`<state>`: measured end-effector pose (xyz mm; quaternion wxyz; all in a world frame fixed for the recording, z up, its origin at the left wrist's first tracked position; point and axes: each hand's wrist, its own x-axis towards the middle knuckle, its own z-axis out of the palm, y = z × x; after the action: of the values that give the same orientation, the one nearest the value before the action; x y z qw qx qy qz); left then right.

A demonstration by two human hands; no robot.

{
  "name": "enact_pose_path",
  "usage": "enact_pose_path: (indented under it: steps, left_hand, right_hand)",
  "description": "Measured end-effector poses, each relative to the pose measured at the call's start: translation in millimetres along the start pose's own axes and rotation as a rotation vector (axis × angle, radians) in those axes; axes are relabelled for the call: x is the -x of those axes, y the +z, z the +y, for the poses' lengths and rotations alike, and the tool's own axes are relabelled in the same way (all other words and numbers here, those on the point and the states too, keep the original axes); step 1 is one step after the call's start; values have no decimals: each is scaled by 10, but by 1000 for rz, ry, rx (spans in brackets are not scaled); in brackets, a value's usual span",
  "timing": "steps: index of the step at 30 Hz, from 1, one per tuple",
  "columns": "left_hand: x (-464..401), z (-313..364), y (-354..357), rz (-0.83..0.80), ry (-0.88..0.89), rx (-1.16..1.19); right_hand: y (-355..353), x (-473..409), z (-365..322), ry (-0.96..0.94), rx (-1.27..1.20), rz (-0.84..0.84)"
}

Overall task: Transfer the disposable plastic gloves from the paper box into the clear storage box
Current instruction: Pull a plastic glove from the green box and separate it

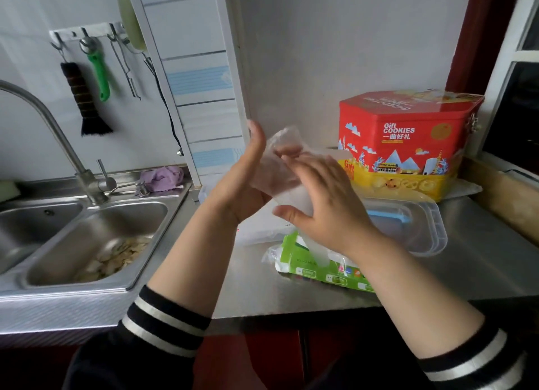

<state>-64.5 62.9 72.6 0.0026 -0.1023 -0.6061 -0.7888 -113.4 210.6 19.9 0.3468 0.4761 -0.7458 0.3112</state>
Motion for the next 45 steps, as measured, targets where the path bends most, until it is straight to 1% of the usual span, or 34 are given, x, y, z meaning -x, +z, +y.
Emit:
enact_pose_path:
  steps: [2,5,7,9,11,12,13,15,17,18,19,20,22,23,25,27,28,29,31,32,33,34,35,36,37,38,39,41,42,43,45]
  left_hand:
    - [2,31,-117,17,4,-4]
    - [-8,39,-195,101,32,-47]
    - [-58,31,-234,198,39,-14]
    - [-110,26,-287,266,59,62]
    - [-148,28,-381,287,113,154]
    - [-161,27,-438,294,136,189]
    - [-178,35,-502,316,155,209]
    - [-222,45,-640,389,165,221]
    - [-264,44,-788,502,128,152]
    - [-290,37,-870,566,94,87]
    - [-307,28,-944,625,54,-14]
    - [-325,13,-1022,677,14,-173]
    - [-344,-21,-1168,721,-71,-661]
    - [-340,-39,-1221,700,-97,-930]
    - [-338,-92,-1293,596,-113,-1417]
    - [-315,-164,-1329,524,-110,-1791]
    - [-305,-185,-1339,523,-133,-1928]
    - [-309,-198,-1350,541,-177,-2008]
    - [-298,-191,-1358,558,-284,-2111]
    - [-292,-180,-1344,589,-308,-2127]
    - [-292,-177,-1323,636,-290,-2121]
    - [-291,-169,-1292,668,-246,-2097]
    - [-286,-157,-1244,681,-187,-2014]
    - [-299,-150,-1197,659,-134,-1936]
    - [-308,-144,-1158,587,-108,-1864]
    - [-332,-142,-1117,458,-143,-1800]
    - [-368,-146,-1068,340,-252,-1706]
    - [-403,-170,-1009,257,-560,-1583]
    - [-401,-157,-997,233,-692,-1512]
    - [-398,-143,-1009,152,-767,-1481]
    - [-402,-110,-1027,117,-812,-1364]
  right_hand:
    - [42,-9,11,-20,79,-83]
    - [145,-20,45,-56,178,-146]
    - [215,-5,71,-63,223,-147]
    - [290,33,87,-78,236,-106]
    - [384,53,98,-91,257,-104]
    - [416,44,94,-87,276,-130]
    - [454,2,104,-76,293,-178]
    - [505,-144,140,-35,289,-338]
    - [538,-331,196,48,211,-562]
    - [554,-423,225,79,173,-646]
    - [571,-504,251,101,142,-716]
    - [582,-580,263,108,122,-774]
    - [644,-713,301,120,113,-896]
    - [668,-775,304,136,101,-966]
    - [709,-877,316,199,-5,-1104]
    - [752,-933,345,308,-84,-1206]
    - [800,-954,384,369,-90,-1231]
    - [862,-973,428,415,-80,-1248]
    - [969,-1007,454,417,-43,-1288]
    - [1012,-1022,452,394,-43,-1320]
    - [1047,-1039,442,378,-61,-1352]
    - [1061,-1057,427,361,-93,-1373]
    - [1051,-1074,397,352,-112,-1380]
    - [1043,-1084,381,352,-127,-1372]
    - [1039,-1089,381,364,-139,-1359]
    - [1073,-1079,402,382,-155,-1345]
    - [1084,-1063,410,400,-153,-1344]
    - [1070,-1028,406,407,-140,-1324]
    - [1073,-1017,427,388,-144,-1275]
    - [1069,-1007,450,366,-151,-1193]
    - [1014,-1001,501,305,-116,-988]
